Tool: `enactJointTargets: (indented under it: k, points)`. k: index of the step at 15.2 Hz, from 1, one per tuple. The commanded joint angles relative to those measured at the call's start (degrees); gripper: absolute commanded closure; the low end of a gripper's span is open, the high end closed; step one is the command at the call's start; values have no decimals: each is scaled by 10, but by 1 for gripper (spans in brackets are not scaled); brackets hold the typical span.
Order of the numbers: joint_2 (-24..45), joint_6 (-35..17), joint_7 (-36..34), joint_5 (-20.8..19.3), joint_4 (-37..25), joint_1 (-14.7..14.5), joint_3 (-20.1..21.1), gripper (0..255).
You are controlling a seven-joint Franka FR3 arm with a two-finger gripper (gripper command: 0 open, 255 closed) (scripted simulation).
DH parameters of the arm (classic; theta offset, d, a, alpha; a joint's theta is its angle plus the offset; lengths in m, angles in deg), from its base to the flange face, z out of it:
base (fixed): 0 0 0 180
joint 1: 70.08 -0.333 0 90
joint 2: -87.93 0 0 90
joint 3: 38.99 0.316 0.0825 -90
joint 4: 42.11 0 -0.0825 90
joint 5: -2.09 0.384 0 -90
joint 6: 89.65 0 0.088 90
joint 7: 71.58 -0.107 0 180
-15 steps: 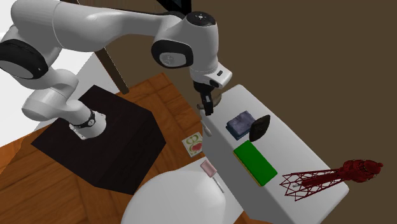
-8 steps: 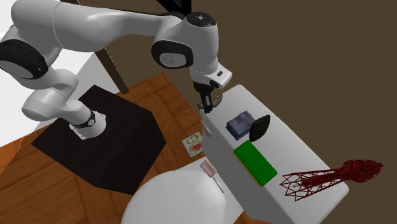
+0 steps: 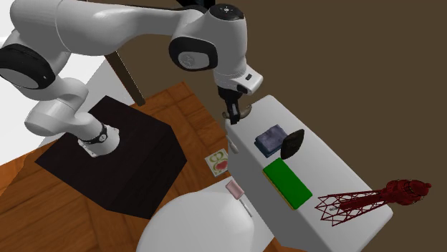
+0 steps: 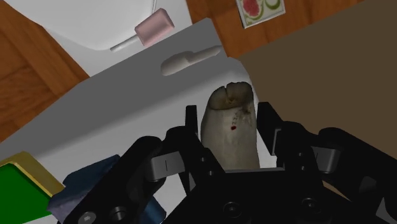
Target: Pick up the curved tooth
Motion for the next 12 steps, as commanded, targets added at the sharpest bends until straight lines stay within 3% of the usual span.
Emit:
enactJointTargets:
  k: [1, 12]
  points:
    - [1, 17, 1, 0, -17, -1, 0, 255]
    - [19, 96, 6, -2, -115, -7, 1, 255]
